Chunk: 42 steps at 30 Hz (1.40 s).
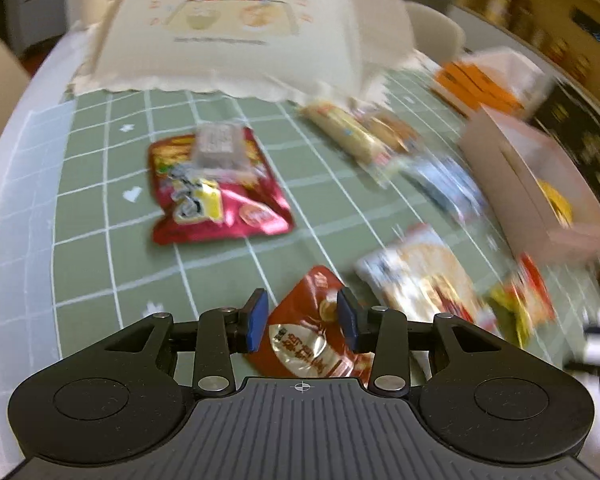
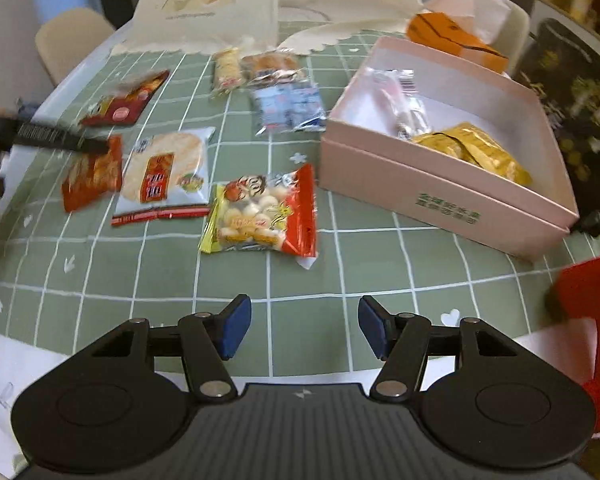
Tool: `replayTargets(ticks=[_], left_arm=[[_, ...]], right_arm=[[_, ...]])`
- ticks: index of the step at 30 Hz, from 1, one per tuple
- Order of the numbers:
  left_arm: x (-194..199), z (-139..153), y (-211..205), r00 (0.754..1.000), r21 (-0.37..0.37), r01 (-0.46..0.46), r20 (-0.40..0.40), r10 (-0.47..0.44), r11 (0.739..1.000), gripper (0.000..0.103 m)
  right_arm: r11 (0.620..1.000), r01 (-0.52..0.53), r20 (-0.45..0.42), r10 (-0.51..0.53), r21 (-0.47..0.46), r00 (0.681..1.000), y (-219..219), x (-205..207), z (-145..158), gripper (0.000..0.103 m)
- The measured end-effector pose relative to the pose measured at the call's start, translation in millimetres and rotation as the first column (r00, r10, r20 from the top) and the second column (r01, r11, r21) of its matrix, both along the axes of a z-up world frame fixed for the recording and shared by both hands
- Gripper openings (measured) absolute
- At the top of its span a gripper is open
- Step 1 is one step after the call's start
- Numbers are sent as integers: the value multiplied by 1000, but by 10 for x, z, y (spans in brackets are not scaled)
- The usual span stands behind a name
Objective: Organize snacks
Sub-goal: 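Move the left tool to the red egg-snack bag while the right tool approaches the cartoon quail-egg bag, then grasp the red egg-snack bag with the left tool while the right tool grasps the cartoon bag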
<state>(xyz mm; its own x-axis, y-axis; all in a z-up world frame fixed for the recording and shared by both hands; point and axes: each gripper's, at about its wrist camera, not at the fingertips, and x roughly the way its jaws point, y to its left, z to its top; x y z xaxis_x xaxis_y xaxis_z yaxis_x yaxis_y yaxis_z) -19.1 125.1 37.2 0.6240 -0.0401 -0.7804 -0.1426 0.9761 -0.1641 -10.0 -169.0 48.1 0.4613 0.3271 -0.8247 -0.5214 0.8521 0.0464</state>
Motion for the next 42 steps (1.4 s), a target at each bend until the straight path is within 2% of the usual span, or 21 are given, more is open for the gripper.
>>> replayTargets(ticks=[3, 6, 9, 13, 17, 19, 22, 24, 27, 32, 34, 37, 42], left_arm=[[-233, 1, -174, 997, 39, 80, -14, -80, 996, 46], [-442, 1, -319, 994, 54, 111, -19, -110, 992, 48], [-566, 4, -435, 990, 92, 141, -33, -138, 986, 51], [-652, -19, -498, 991, 91, 125, -49, -121, 988, 55], [-628, -29, -516, 993, 78, 86, -84, -80, 993, 54], [-615, -22, -508, 994, 65, 72, -90, -66, 995, 54], [-599, -17, -513, 993, 53, 60, -102, -54, 997, 54], [-586, -15, -525, 993, 54, 52, -108, -46, 997, 54], [-542, 8, -520, 994, 40, 33, -106, -29, 999, 54], [-442, 59, -471, 996, 41, -9, -91, 13, 999, 51], [-383, 69, -452, 995, 42, -24, -94, 27, 999, 51], [-298, 72, -462, 995, 60, -11, -99, 17, 998, 51], [-202, 64, -582, 990, 132, 97, -115, -82, 986, 55]], right_arm=[[999, -39, 22, 38, 32, 999, 146, -23, 84, 60], [995, -97, 57, 96, 13, 994, 374, -47, 94, 61], [996, -77, 72, 74, 34, 995, 528, 3, 77, 61], [999, -30, 102, 29, 12, 994, 731, 196, 8, 61], [998, -33, 111, 39, -48, 993, 868, 352, -122, 61], [1000, -11, 70, 13, -28, 997, 785, 439, -178, 61], [998, 26, 12, -26, 54, 1000, 558, 483, -176, 58], [997, 11, -5, -10, 72, 1000, 426, 443, -160, 48], [999, -26, -3, 26, 42, 1000, 251, 314, -185, 47], [997, -74, 48, 76, -36, 996, 96, 26, -215, 48], [994, -92, 65, 96, -55, 993, 81, -91, -193, 50], [995, -97, 76, 100, -35, 992, 81, -194, -177, 61], [999, -48, 71, 49, -19, 996, 109, -232, -241, 66]])
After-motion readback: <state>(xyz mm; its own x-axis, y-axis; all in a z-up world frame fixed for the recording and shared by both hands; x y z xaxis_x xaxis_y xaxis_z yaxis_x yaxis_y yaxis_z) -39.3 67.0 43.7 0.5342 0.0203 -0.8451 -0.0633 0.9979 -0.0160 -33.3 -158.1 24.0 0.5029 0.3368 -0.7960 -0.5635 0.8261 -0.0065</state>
